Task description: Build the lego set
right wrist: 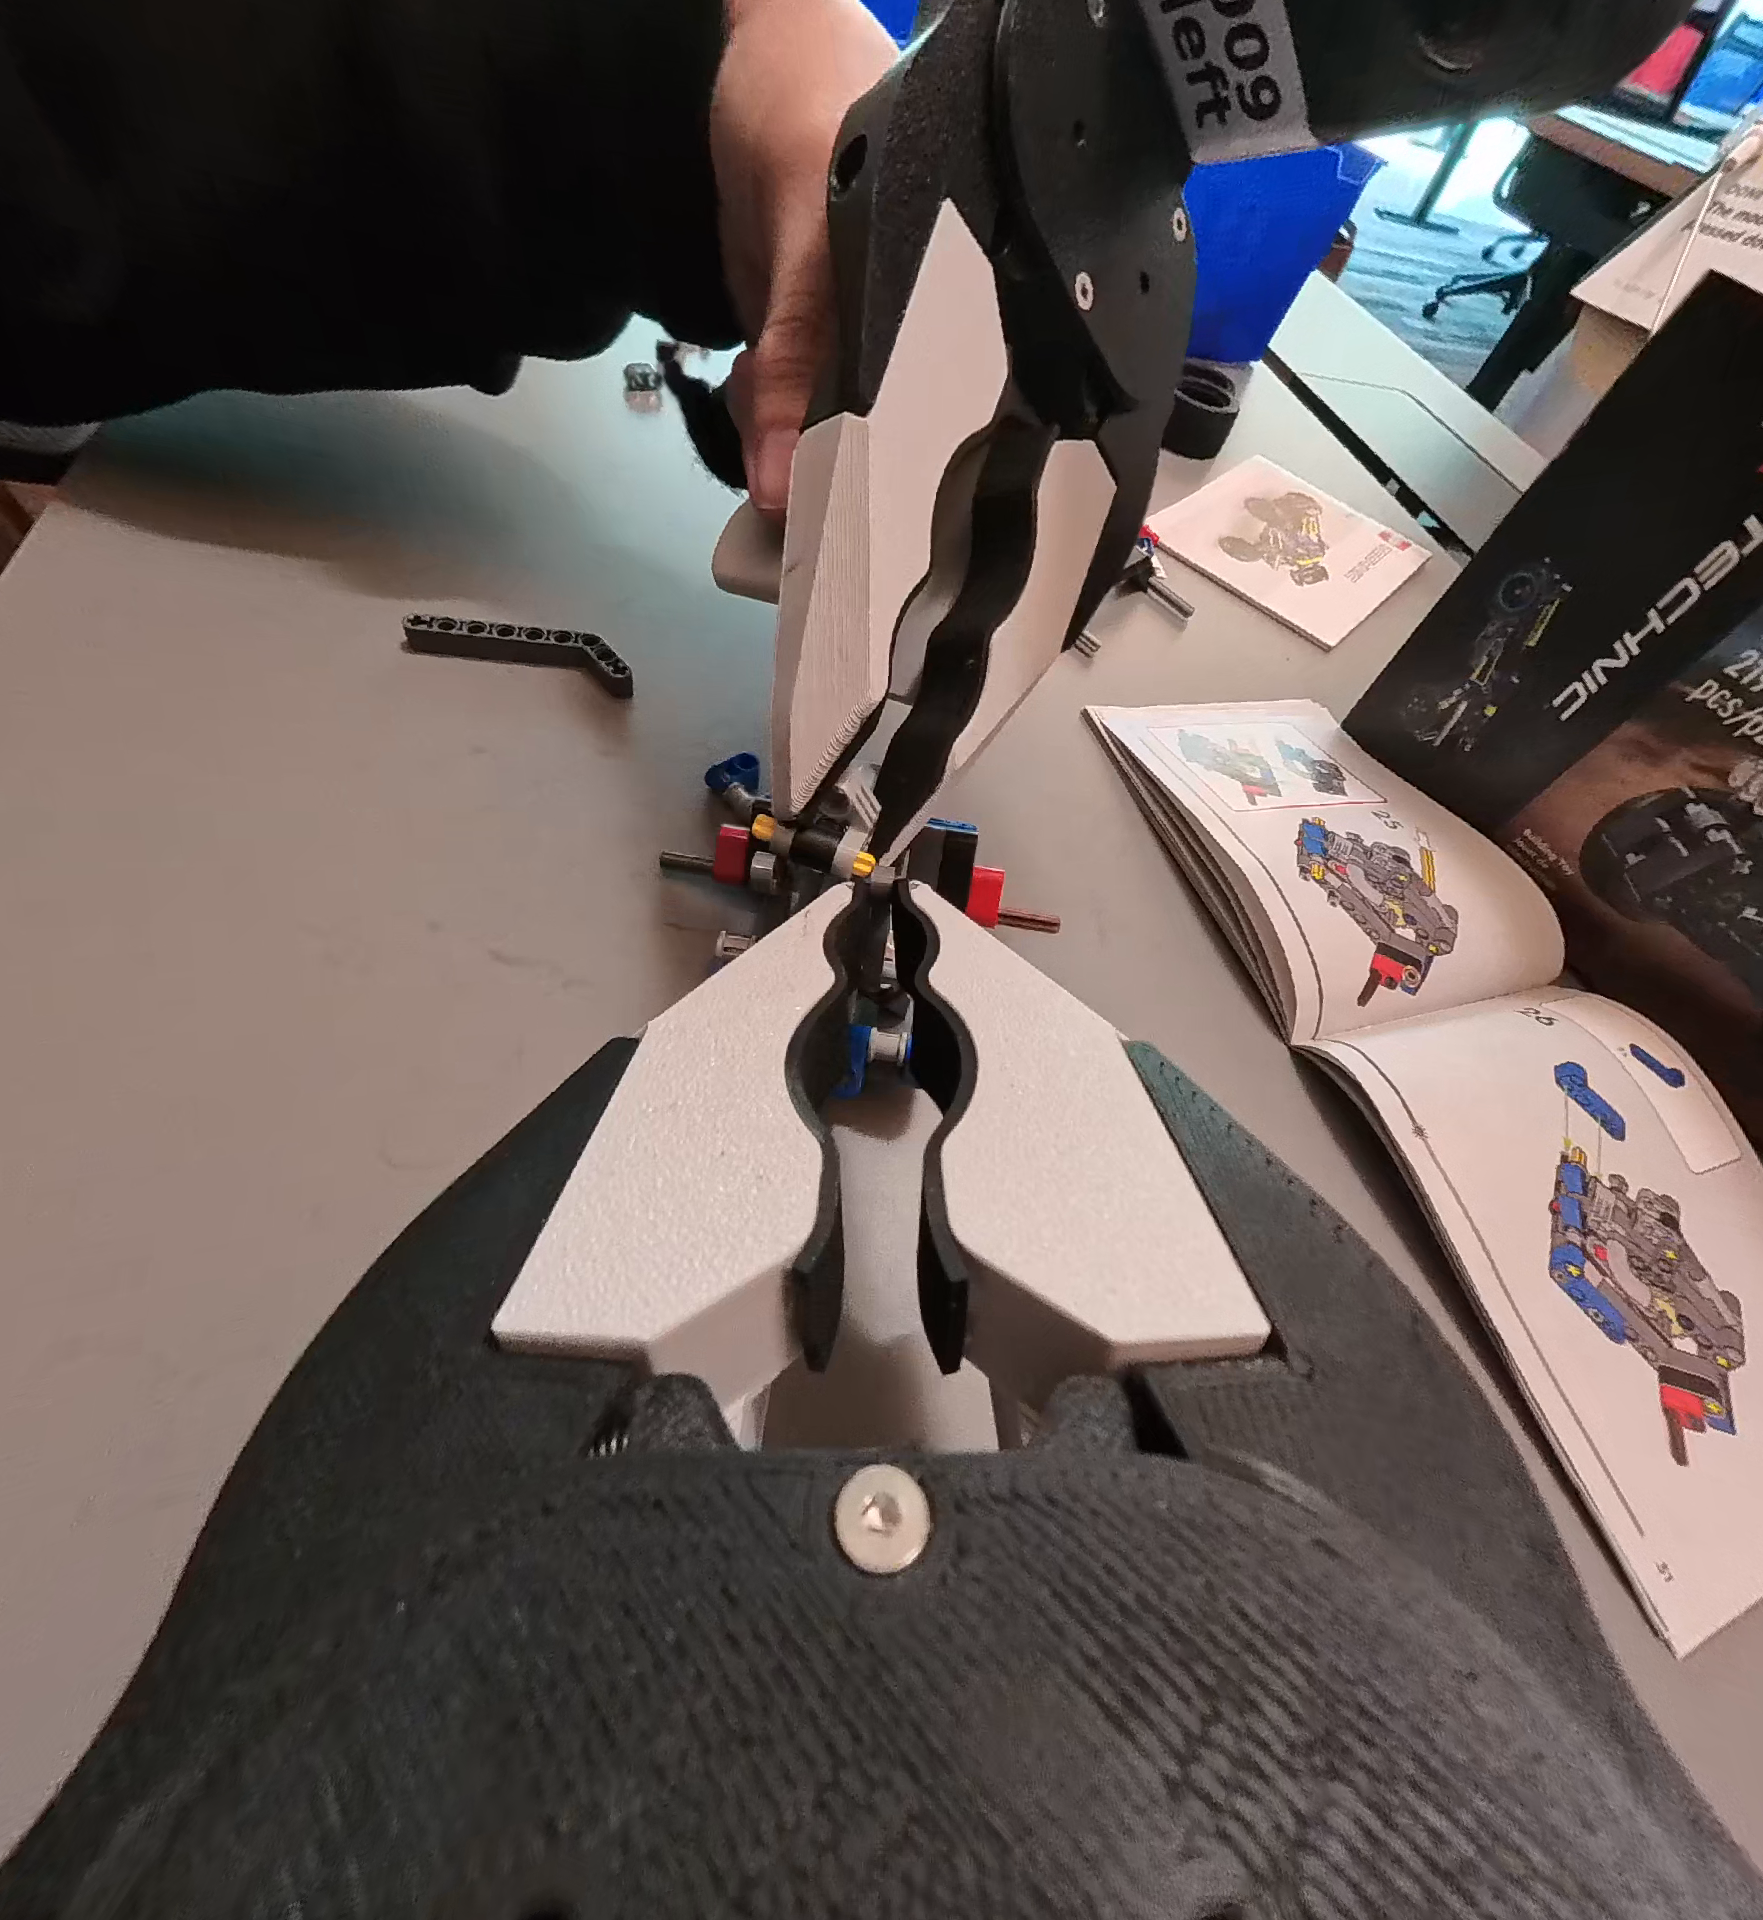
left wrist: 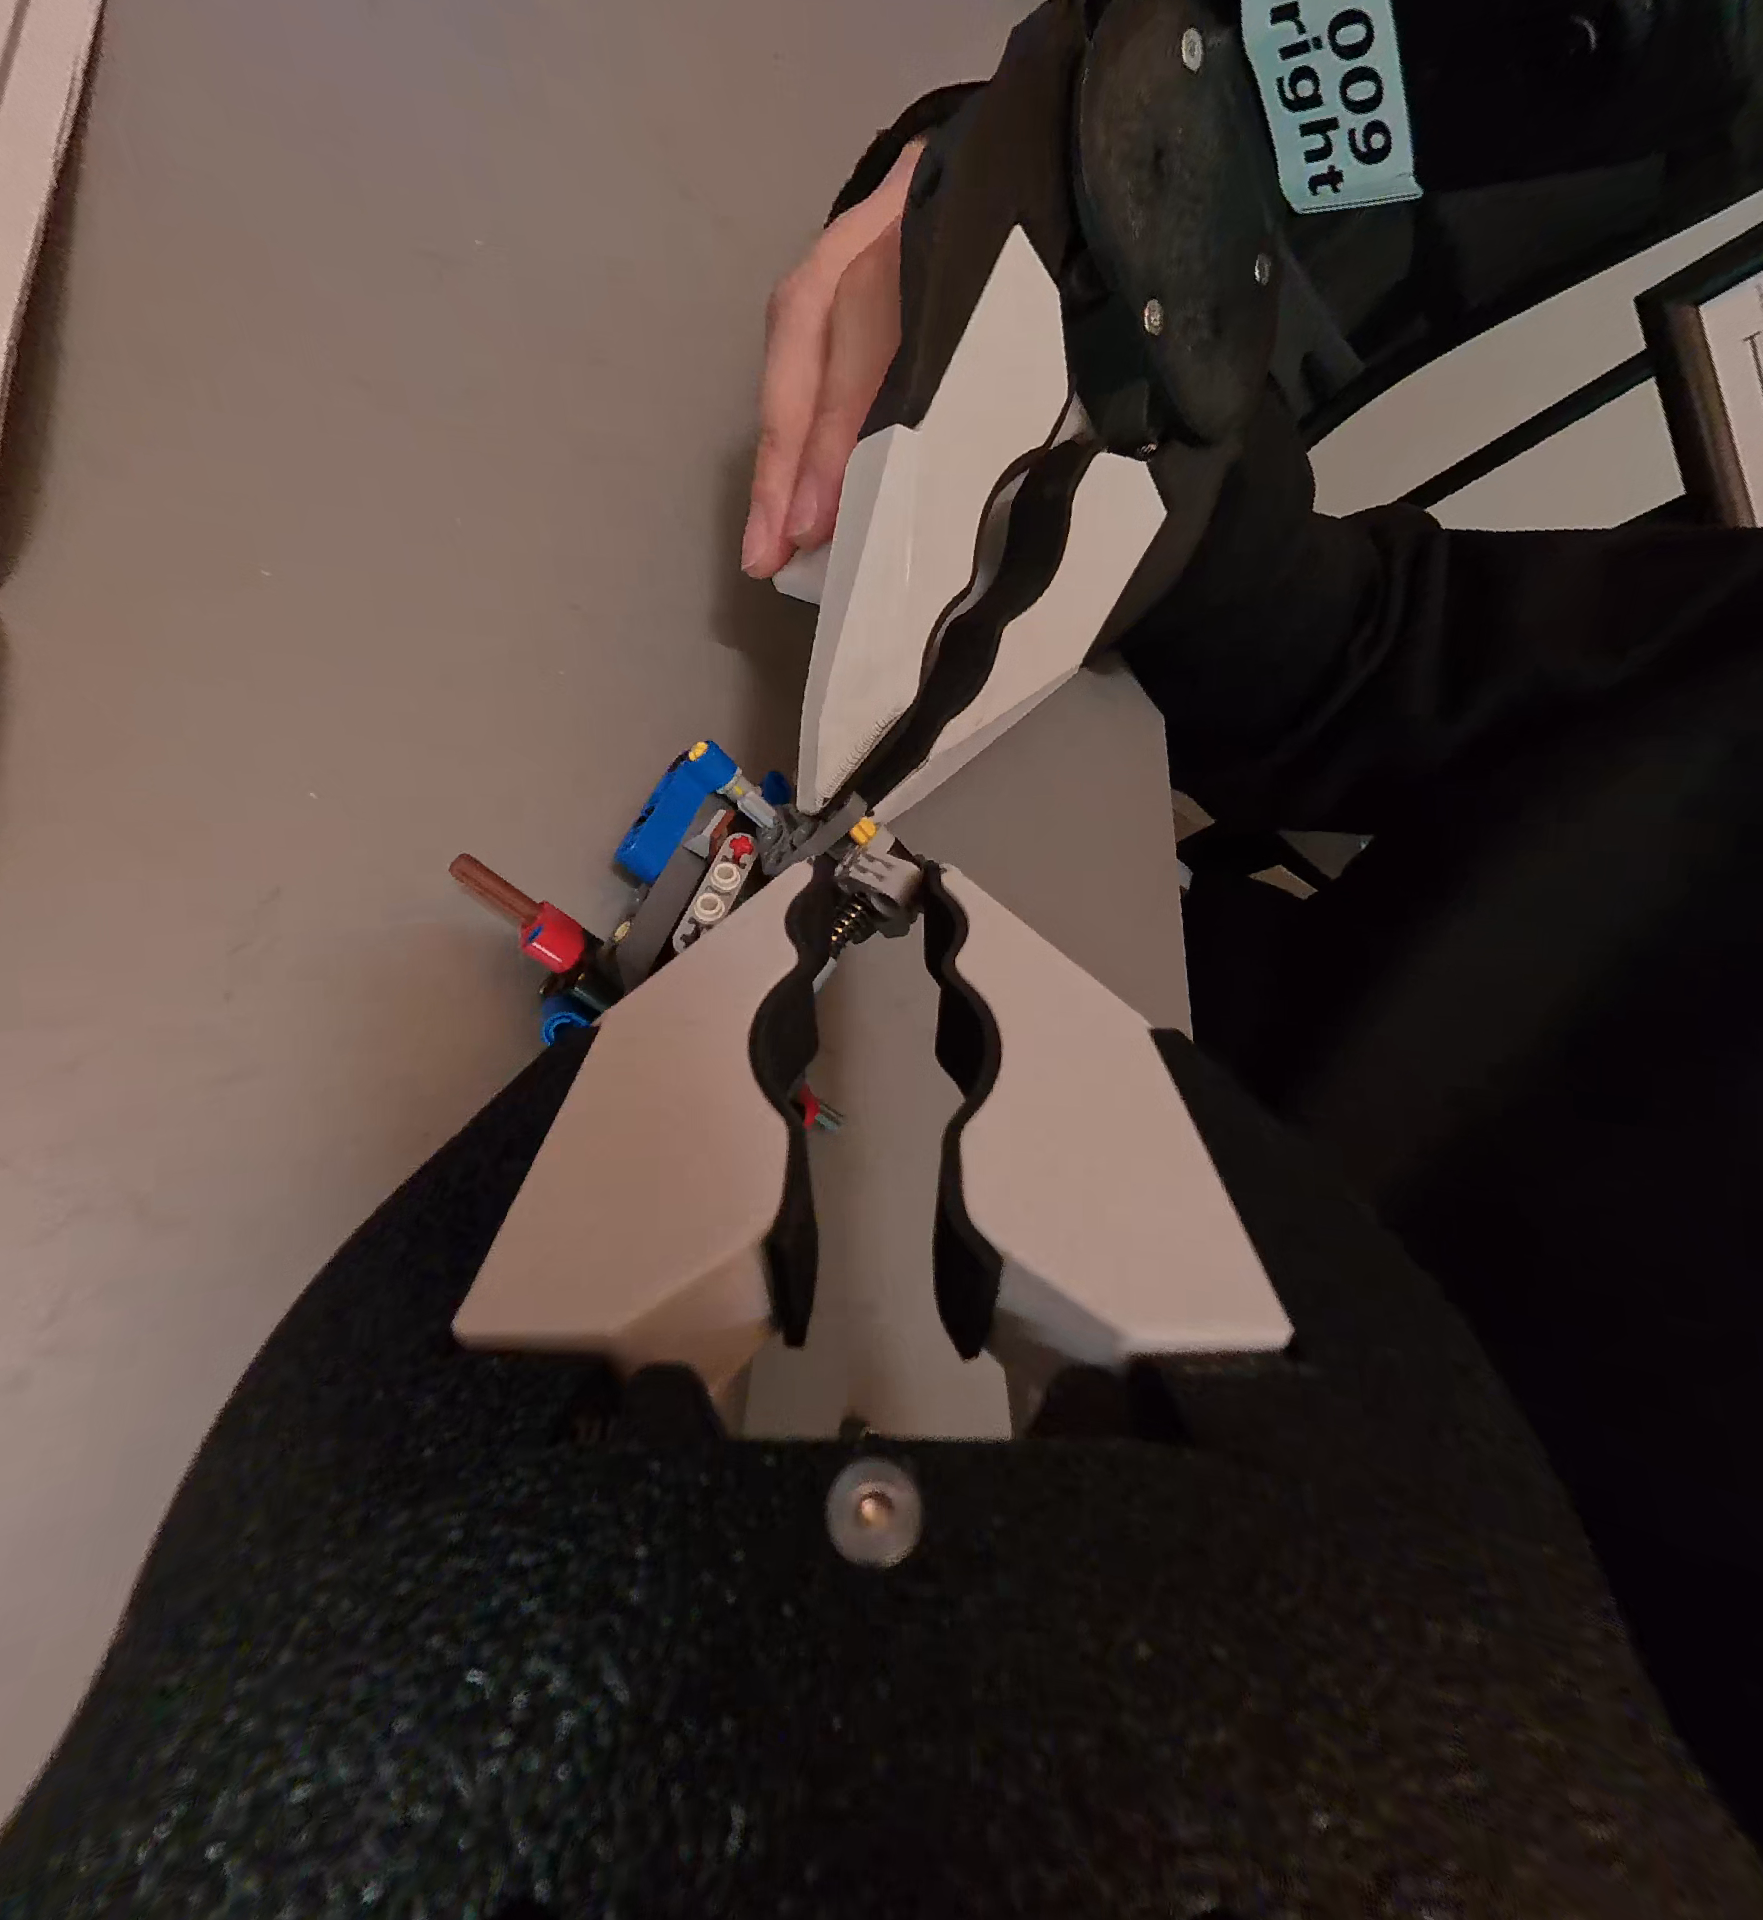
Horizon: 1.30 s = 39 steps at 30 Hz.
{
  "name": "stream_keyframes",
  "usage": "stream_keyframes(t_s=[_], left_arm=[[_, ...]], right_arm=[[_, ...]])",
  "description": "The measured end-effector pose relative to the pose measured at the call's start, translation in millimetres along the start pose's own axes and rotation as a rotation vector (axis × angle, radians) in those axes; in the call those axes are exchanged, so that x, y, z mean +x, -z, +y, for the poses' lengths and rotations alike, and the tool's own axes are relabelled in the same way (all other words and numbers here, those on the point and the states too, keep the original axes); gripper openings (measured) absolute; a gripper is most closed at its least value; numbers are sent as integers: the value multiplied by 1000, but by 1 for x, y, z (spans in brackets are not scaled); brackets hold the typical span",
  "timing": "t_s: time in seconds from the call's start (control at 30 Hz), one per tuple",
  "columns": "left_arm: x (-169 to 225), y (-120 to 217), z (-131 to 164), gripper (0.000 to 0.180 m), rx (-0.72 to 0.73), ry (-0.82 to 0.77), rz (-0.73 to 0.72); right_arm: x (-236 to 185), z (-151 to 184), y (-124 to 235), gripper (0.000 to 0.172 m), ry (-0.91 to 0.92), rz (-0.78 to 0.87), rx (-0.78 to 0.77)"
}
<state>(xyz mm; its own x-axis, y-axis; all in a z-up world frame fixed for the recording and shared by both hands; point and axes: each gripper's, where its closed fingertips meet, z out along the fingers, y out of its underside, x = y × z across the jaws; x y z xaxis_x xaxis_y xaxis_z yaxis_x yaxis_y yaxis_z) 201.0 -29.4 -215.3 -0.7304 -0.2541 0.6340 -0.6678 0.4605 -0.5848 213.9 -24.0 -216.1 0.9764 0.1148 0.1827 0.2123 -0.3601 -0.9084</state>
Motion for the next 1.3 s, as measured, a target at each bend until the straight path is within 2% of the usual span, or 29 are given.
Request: stream_keyframes(t_s=[0.03, 0.5, 0.8, 1.07, 1.3], left_arm=[[0, 0, 0, 14, -6, 1, 3], [-3, -1, -1, 14, -23, 10, 6], [-6, -2, -9, 14, 54, -3, -52], [-4, -4, -12, 14, 132, -18, -83], [-4, -4, -16, 14, 182, -19, -97]], right_arm=[[0, 0, 0, 0, 0, 0, -1], [1, 3, -2, 4, 13, 36, -22], [6, 3, 7, 35, 11, 98, -47], [-2, 7, 11, 43, -40, 175, -84], [6, 7, 18, 45, -43, 332, -95]])
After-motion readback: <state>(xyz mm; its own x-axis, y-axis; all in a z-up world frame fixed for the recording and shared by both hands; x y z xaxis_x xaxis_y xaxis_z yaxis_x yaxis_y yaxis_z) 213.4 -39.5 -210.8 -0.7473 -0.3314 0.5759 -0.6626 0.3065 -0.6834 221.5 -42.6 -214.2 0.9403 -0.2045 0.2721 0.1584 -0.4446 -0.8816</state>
